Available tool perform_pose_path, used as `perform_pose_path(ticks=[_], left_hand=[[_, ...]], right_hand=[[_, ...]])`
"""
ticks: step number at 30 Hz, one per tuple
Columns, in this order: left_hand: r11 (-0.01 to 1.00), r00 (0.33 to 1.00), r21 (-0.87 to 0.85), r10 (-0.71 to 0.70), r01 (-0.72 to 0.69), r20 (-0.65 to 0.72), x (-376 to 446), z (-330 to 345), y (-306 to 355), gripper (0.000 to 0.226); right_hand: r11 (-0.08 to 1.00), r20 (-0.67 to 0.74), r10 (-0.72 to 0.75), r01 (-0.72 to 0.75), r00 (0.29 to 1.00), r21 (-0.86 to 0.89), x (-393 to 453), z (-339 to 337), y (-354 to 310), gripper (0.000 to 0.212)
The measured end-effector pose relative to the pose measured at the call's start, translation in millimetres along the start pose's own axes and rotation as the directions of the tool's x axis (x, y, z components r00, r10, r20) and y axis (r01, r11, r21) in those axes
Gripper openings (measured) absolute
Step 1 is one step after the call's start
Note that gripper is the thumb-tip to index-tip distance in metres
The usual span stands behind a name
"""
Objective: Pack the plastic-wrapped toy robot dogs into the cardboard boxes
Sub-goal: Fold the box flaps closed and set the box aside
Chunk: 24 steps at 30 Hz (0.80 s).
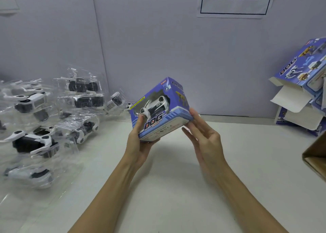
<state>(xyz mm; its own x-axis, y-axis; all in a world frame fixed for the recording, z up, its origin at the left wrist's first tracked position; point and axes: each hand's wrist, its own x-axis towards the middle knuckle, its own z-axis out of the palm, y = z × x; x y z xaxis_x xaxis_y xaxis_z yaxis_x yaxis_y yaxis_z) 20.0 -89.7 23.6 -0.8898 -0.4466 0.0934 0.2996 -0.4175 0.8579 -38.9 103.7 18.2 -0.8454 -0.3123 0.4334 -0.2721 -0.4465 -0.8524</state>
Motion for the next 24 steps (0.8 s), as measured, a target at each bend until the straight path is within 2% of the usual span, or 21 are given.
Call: perform_pose_path(ticks=[2,4,7,10,12,14,19,24], left_hand=[[1.000,0.999,0.006,0.025,-0.024,-0.025,1,1,-1,0.037],[0.998,0.998,0.054,0.022,-0.019,-0.052,1,1,-2,0.035],[0.994,0.998,0.106,-0.004,0.011,-0.066,3,-1,-4,0.038],[0.991,0.998,0.129,0.027,-0.019,-0.060,6,1,-4,0.049],[0.989,0.997,0.140,0.050,-0.042,-0.051,9,-2,-6,0.053],[0.988,0.997,0.140,0.067,-0.060,-0.049,9,-4,-8,0.050],[0.987,0.996,0.136,0.092,-0.089,-0.019,5,-2,-11,0.046],[0.976,0.989,0.161,0.150,-0.148,0.003,4,2,-10,0.048]], right_hand=[[0.980,-0.033,-0.098,0.091,0.995,-0.175,0,0,2,0.045],[0.963,-0.068,-0.082,0.061,0.994,-0.261,0,-3,6,0.050],[0.981,-0.115,-0.002,-0.021,0.993,-0.194,3,-7,7,0.045],[0.989,-0.175,0.104,-0.120,0.979,-0.086,7,-6,5,0.029],[0.979,-0.177,0.154,-0.174,0.972,-0.102,6,-3,7,0.032],[0.968,-0.187,0.142,-0.176,0.972,-0.177,4,-1,10,0.040],[0.926,-0.194,0.000,-0.074,0.981,-0.370,1,-1,14,0.048],[0.941,-0.157,0.035,-0.086,0.987,-0.326,1,-6,12,0.043]])
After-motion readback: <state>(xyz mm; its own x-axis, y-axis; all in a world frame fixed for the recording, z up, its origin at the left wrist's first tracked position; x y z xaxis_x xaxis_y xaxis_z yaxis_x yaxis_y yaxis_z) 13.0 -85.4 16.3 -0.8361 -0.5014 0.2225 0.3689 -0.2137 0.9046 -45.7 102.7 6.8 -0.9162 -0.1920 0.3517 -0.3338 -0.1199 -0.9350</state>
